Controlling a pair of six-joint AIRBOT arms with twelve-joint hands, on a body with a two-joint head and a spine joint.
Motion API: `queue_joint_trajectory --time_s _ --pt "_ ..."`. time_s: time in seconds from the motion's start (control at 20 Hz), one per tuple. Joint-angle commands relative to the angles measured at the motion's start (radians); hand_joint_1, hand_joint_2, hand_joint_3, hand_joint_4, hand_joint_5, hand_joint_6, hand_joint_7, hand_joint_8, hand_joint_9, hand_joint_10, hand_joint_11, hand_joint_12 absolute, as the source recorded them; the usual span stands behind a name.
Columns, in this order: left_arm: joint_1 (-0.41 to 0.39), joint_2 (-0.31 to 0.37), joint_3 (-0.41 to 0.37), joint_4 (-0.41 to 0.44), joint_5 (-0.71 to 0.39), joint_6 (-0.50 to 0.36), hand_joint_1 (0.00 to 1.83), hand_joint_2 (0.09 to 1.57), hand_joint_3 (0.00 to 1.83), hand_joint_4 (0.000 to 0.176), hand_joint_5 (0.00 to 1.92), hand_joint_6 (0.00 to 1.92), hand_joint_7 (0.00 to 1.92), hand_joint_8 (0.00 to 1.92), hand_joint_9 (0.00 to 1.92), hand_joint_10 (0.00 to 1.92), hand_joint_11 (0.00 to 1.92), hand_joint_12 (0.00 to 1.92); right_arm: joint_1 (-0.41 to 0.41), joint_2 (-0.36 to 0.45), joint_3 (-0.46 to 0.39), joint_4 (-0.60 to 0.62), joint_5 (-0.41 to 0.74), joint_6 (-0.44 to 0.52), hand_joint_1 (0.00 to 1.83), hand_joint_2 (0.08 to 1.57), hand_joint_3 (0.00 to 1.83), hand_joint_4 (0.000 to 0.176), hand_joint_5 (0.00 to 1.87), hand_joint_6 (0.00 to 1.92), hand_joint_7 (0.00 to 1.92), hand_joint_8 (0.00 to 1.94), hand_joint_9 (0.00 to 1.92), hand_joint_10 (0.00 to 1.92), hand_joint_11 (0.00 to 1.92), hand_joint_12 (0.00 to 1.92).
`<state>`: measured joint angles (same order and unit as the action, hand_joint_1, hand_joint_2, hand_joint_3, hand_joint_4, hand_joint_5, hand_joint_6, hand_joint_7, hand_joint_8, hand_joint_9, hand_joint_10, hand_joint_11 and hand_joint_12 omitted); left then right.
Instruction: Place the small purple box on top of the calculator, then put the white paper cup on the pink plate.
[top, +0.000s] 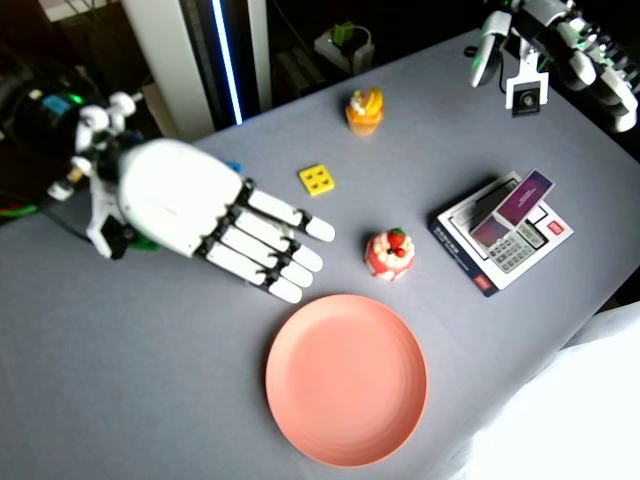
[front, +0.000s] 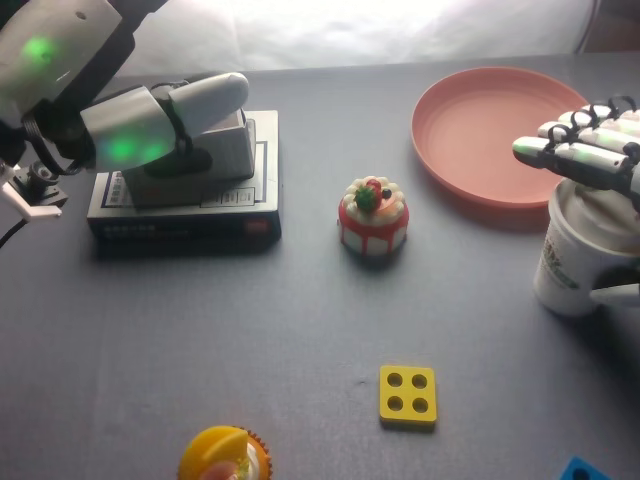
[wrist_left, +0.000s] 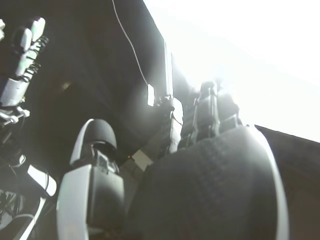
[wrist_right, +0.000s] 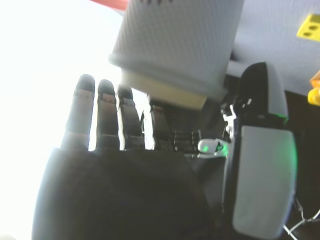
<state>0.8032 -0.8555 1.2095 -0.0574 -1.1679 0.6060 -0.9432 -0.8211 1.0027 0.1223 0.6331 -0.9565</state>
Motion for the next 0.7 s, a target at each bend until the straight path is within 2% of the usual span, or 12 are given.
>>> queue_joint_trajectory --time_s 0.0,0.05,0.1,0.15,0.2,0.3,0.35,0.4,0.45,0.5,0.6,0.65 --pt "-0.013 0.006 -0.006 -0.005 -0.129 0.000 0.41 1.20 0.00 0.130 0.11 0.00 0.00 0.00 0.02 0.01 0.00 0.99 0.018 0.000 0.005 0.004 0.092 0.000 1.09 0.99 0.02 0.000 0.10 0.06 0.10 0.14 0.18 0.34 0.00 1.41" --pt "-0.013 0.006 -0.006 -0.006 -0.129 0.000 0.41 1.20 0.00 0.125 0.11 0.00 0.00 0.00 0.04 0.01 0.00 1.01 0.019 0.000 0.006 0.001 0.088 0.000 1.08 1.01 0.02 0.000 0.15 0.09 0.16 0.17 0.09 0.83 0.00 1.68" --pt "-0.013 0.006 -0.006 -0.006 -0.129 0.000 0.42 1.19 0.00 0.132 0.11 0.00 0.00 0.00 0.02 0.01 0.00 0.82 0.020 0.000 0.006 0.001 0.088 0.000 1.09 1.04 0.02 0.000 0.20 0.27 0.21 0.44 0.11 1.26 0.00 1.87" --pt "-0.013 0.006 -0.006 -0.006 -0.129 0.000 0.44 1.20 0.00 0.145 0.11 0.00 0.00 0.00 0.01 0.00 0.00 0.63 0.022 0.000 0.006 -0.002 0.087 0.000 1.12 1.05 0.01 0.000 0.18 0.63 0.25 0.79 0.20 1.50 0.15 1.91" --pt "-0.013 0.006 -0.006 -0.006 -0.129 0.000 0.44 1.20 0.00 0.139 0.11 0.00 0.00 0.00 0.02 0.01 0.00 0.59 0.026 0.000 0.006 -0.003 0.087 0.000 1.13 1.05 0.01 0.000 0.16 0.86 0.25 1.01 0.23 1.60 0.20 1.92" --pt "-0.013 0.007 -0.006 -0.006 -0.118 0.000 0.40 1.22 0.01 0.134 0.03 0.00 0.00 0.00 0.03 0.01 0.00 0.58 0.047 0.002 0.006 -0.018 0.094 0.008 1.07 1.05 0.01 0.000 0.12 1.07 0.21 1.15 0.23 1.74 0.23 1.92" --pt "-0.012 0.007 -0.006 -0.006 -0.117 0.000 0.38 1.24 0.01 0.136 0.00 0.00 0.00 0.00 0.03 0.01 0.00 0.54 0.056 0.003 0.005 -0.027 0.098 0.013 1.10 1.05 0.00 0.000 0.11 1.10 0.19 1.16 0.21 1.75 0.22 1.92" --pt "-0.012 0.008 -0.006 -0.006 -0.118 0.000 0.37 1.26 0.00 0.162 0.00 0.00 0.00 0.00 0.01 0.00 0.00 0.48 0.068 0.006 0.004 -0.037 0.105 0.018 1.14 1.04 0.00 0.000 0.13 1.08 0.18 1.17 0.18 1.75 0.22 1.92" --pt "-0.012 0.009 -0.006 -0.006 -0.118 0.000 0.38 1.27 0.00 0.173 0.00 0.00 0.00 0.00 0.00 0.00 0.00 0.42 0.082 0.014 0.001 -0.044 0.117 0.018 1.16 1.03 0.00 0.000 0.14 1.06 0.16 1.18 0.16 1.73 0.20 1.92" --pt "-0.012 0.009 -0.006 -0.006 -0.118 0.000 0.39 1.27 0.00 0.175 0.00 0.00 0.00 0.00 0.00 0.00 0.00 0.33 0.092 0.021 -0.001 -0.045 0.131 0.018 1.11 1.03 0.00 0.000 0.14 1.06 0.14 1.19 0.14 1.69 0.19 1.92" --pt "-0.012 0.009 -0.006 -0.006 -0.118 0.000 0.35 1.27 0.00 0.171 0.00 0.00 0.00 0.00 0.00 0.00 0.00 0.49 0.119 0.027 0.007 -0.041 0.152 0.018 1.18 1.04 0.00 0.000 0.09 1.08 0.16 1.25 0.21 1.73 0.29 1.92" --pt "-0.011 0.009 -0.006 -0.006 -0.115 0.000 0.35 1.27 0.00 0.172 0.00 0.00 0.00 0.00 0.00 0.00 0.00 0.40 0.141 0.026 0.022 -0.033 0.152 0.018 1.18 1.05 0.01 0.000 0.06 1.11 0.14 1.23 0.21 1.73 0.28 1.92"
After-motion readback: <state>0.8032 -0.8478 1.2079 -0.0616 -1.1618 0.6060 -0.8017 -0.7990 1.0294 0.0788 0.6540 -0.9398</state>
